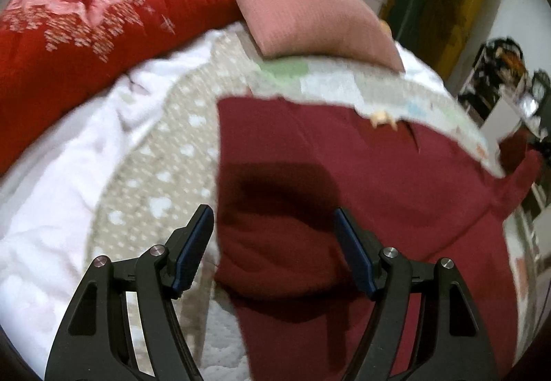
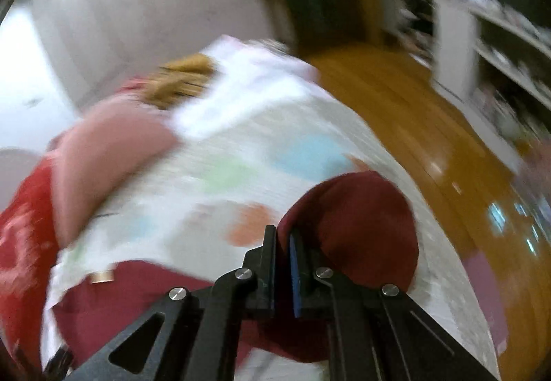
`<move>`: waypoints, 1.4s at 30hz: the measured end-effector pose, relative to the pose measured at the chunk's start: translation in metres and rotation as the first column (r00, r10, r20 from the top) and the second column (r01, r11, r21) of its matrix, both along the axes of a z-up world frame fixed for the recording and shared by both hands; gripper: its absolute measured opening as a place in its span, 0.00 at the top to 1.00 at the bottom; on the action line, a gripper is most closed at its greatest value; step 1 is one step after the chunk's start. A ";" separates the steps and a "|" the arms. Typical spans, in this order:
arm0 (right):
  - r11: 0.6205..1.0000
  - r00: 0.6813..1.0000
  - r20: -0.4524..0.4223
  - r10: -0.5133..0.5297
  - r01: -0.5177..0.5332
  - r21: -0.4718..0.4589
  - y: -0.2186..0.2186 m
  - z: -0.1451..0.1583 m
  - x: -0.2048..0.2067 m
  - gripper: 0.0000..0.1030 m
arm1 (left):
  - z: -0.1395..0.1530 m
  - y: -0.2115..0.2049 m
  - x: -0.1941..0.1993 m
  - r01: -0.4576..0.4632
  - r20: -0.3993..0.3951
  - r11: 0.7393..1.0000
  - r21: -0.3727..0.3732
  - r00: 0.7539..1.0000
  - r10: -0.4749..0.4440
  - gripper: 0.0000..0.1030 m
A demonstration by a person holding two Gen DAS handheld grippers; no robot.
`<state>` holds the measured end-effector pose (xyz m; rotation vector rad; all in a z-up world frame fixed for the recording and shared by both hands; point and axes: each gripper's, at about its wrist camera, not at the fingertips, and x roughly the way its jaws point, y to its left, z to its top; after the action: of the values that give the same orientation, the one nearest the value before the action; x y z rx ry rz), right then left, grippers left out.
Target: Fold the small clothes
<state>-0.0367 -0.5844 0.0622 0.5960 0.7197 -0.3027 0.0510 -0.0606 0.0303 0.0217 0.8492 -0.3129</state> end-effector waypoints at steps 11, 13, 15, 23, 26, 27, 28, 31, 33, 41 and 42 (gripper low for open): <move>0.751 0.733 0.163 0.660 -0.637 -0.174 0.250 0.054 0.053 0.94 | 0.032 0.039 0.006 -0.072 0.047 0.994 -0.083 0.996 0.076 0.30; 0.708 0.704 0.090 0.704 -0.686 -0.169 0.280 0.024 0.057 0.94 | 0.032 0.044 0.008 -0.087 0.038 0.992 -0.095 0.995 0.091 0.30; 0.665 0.672 -0.029 0.740 -0.738 -0.114 0.304 -0.015 0.063 0.85 | 0.030 0.047 0.011 -0.097 0.029 0.991 -0.094 0.995 0.101 0.30; 0.726 0.729 -0.014 0.685 -0.684 -0.071 0.282 -0.025 0.030 0.60 | 0.034 0.060 0.014 -0.135 0.031 0.984 -0.116 0.990 0.139 0.30; 0.737 0.742 -0.011 0.671 -0.668 -0.104 0.276 -0.018 0.024 0.59 | 0.036 0.065 0.015 -0.151 0.032 0.979 -0.136 0.987 0.157 0.30; 0.737 0.742 -0.009 0.670 -0.667 -0.111 0.278 -0.016 0.024 0.59 | 0.035 0.064 0.015 -0.150 0.028 0.979 -0.139 0.987 0.155 0.30; 0.734 0.739 -0.009 0.674 -0.670 -0.110 0.280 -0.014 0.029 0.59 | 0.034 0.063 0.015 -0.145 0.022 0.980 -0.137 0.989 0.149 0.30; 0.724 0.731 -0.018 0.682 -0.679 -0.122 0.287 -0.016 0.034 0.59 | 0.030 0.054 0.014 -0.120 0.015 0.986 -0.116 0.992 0.122 0.30; 0.714 0.721 -0.023 0.693 -0.690 -0.117 0.294 -0.022 0.036 0.59 | 0.030 0.051 0.013 -0.109 0.016 0.987 -0.115 0.994 0.111 0.30; 0.693 0.703 -0.053 0.710 -0.709 -0.129 0.311 -0.038 0.033 0.59 | 0.034 0.052 0.012 -0.107 0.007 0.980 -0.166 0.994 0.110 0.30; 0.698 0.708 -0.051 0.704 -0.704 -0.130 0.308 -0.038 0.030 0.59 | 0.032 0.049 0.012 -0.094 -0.004 0.982 -0.164 0.996 0.094 0.30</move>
<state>-0.0071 -0.2759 0.0245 0.1456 0.8653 0.3720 0.0628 -0.0118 0.0623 -0.1708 0.8159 -0.2928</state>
